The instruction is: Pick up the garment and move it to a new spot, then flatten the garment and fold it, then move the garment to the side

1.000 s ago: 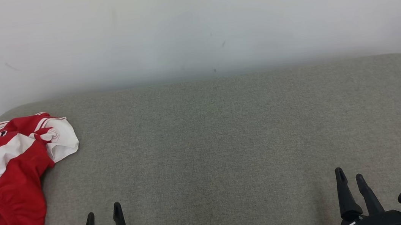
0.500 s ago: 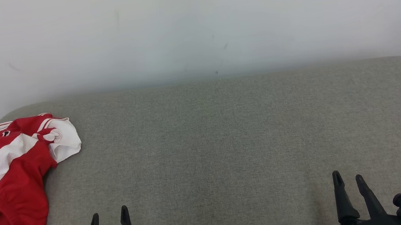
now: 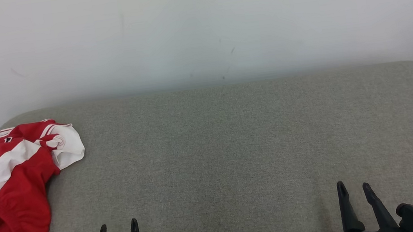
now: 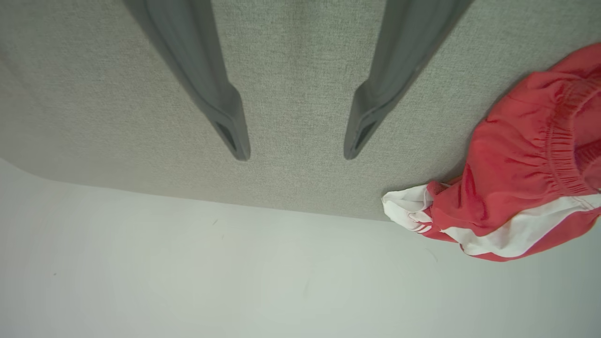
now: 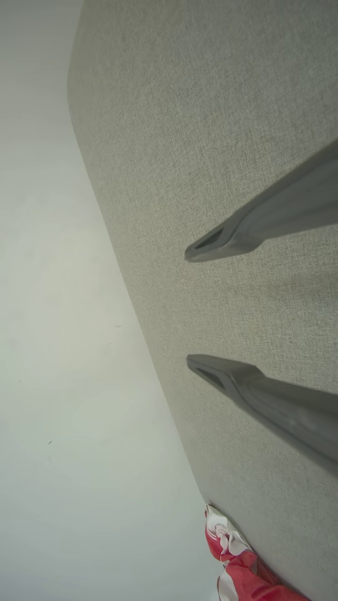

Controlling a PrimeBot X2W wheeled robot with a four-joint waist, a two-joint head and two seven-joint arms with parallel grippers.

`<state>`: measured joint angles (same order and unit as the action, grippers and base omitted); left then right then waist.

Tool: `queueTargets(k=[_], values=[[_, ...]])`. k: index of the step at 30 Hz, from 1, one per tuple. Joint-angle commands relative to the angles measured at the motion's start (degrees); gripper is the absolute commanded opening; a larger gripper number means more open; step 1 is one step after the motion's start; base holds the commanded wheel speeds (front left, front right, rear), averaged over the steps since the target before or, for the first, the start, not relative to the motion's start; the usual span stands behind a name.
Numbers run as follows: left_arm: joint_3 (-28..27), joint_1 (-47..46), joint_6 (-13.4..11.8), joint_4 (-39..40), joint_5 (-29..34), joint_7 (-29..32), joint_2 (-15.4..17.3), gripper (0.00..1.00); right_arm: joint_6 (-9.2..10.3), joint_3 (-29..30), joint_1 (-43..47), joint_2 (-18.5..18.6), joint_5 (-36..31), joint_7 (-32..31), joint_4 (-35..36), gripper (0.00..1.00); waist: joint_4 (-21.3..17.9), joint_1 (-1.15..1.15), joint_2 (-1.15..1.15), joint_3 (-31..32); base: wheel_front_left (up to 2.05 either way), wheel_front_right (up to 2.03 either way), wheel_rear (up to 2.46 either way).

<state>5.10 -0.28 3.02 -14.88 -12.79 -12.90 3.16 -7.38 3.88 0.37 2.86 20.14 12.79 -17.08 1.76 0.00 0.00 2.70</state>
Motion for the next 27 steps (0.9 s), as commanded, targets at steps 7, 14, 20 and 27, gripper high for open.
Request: queueTargets(k=[7, 14, 20, 27], values=[[0.2, -0.1, -0.2, -2.5, 2.7, -1.1, -0.1, 1.00, -0.19, -0.4, 0.6, 0.0, -3.7, 1.2, -1.5, 1.00, 0.0, 0.00, 0.00, 0.3, 0.00, 0.00, 0.00], [0.4, -0.5, -0.5, -2.9, 4.7, -1.8, -0.1, 1.00, -0.19, -0.6, 0.5, 0.0, -5.8, 1.9, -2.1, 1.00, 0.1, 0.00, 0.00, 0.4, 0.00, 0.00, 0.00], [0.6, -0.4, -0.5, -3.1, 6.7, -2.4, -0.2, 1.00, -0.19, -0.6, 0.5, 0.0, -7.8, 2.5, -2.4, 1.00, 0.1, 0.00, 0.00, 0.5, 0.00, 0.00, 0.00], [0.6, -0.7, -0.3, -3.6, 6.3, -2.4, -0.2, 1.00, -0.20, -0.5, 0.4, 0.0, -7.3, 2.5, -2.6, 1.00, 0.2, 0.00, 0.00, 0.5, 0.00, 0.00, 0.00]])
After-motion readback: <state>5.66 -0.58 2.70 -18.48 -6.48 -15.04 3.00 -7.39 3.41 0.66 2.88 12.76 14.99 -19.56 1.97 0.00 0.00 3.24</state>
